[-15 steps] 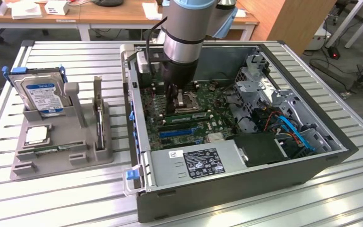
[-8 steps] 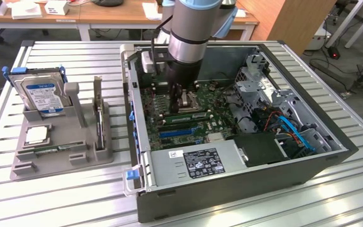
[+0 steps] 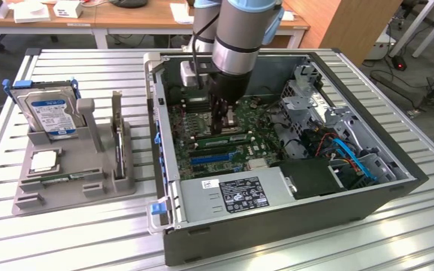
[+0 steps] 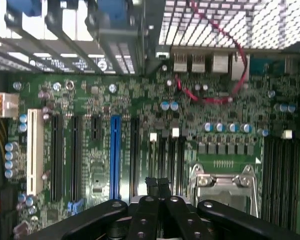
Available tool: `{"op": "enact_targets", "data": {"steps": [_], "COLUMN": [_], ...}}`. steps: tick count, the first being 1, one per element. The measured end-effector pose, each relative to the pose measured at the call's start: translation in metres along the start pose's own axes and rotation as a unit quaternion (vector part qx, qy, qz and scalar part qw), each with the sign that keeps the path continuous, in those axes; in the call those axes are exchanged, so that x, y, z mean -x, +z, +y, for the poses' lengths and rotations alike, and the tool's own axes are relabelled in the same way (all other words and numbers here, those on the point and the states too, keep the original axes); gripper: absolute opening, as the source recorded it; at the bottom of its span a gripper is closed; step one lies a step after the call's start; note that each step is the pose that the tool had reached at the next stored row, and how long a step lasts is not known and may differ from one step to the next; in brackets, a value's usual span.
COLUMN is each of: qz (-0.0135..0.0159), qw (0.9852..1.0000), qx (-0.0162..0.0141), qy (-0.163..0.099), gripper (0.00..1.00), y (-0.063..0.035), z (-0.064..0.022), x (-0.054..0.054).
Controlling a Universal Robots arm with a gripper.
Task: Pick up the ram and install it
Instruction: 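Press down the ram until it locks into place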
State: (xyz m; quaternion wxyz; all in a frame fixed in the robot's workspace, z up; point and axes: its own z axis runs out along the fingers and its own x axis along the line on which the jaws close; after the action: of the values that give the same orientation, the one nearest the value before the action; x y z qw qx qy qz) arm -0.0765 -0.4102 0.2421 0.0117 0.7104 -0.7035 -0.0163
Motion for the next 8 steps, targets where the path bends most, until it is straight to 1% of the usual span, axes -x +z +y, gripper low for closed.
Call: {"op": "enact_targets", "data": {"steps": [8], "qz": [0.0000], "qw": [1.0000], "qx": [0.0000], "qy": [0.000], "gripper": [0.09], "y": [-0.0007], "z": [-0.0176], "x": [0.000]}}
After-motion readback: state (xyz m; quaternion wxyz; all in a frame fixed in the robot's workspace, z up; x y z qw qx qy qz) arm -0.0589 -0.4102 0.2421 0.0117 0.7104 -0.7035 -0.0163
